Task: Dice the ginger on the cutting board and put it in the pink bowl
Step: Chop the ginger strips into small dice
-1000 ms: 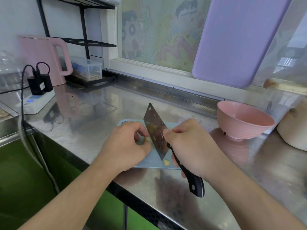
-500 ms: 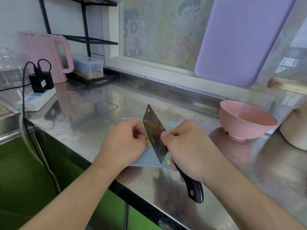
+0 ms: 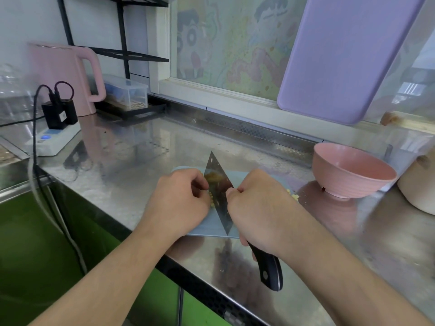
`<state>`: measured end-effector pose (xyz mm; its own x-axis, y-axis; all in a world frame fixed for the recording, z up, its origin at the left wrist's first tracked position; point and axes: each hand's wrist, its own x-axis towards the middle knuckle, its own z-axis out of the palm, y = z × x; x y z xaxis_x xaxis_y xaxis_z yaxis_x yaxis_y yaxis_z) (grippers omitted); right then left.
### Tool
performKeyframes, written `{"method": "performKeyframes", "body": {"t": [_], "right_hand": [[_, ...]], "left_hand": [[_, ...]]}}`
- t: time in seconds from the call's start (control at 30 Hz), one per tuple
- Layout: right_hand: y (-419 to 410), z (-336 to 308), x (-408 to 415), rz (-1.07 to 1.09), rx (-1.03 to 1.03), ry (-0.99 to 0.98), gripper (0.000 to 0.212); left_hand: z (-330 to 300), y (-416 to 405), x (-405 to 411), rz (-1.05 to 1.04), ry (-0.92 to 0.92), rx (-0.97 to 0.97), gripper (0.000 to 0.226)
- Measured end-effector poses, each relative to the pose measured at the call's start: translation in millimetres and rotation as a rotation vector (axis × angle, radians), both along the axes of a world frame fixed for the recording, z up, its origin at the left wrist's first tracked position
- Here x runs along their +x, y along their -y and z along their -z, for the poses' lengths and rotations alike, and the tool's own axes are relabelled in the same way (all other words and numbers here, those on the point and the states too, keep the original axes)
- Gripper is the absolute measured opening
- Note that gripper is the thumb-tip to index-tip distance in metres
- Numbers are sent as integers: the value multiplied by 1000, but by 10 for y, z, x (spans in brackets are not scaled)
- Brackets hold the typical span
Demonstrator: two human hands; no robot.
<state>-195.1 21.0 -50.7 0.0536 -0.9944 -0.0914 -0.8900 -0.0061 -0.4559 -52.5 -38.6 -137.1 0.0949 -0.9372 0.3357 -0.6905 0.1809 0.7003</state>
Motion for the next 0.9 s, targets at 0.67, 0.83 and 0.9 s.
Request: {"method": "performKeyframes", "body": {"t": [0.67, 0.83, 0.9], "right_hand": [[-22, 71, -94, -65, -35, 23, 36], [-76, 25, -236, -54, -69, 76, 33], [-58, 11, -284, -34, -96, 93, 34]], "left_hand": [[64, 17, -41, 38, 141, -47, 8], [64, -10, -61, 38, 194, -89, 6], [68, -12, -53, 26, 187, -94, 3]]}}
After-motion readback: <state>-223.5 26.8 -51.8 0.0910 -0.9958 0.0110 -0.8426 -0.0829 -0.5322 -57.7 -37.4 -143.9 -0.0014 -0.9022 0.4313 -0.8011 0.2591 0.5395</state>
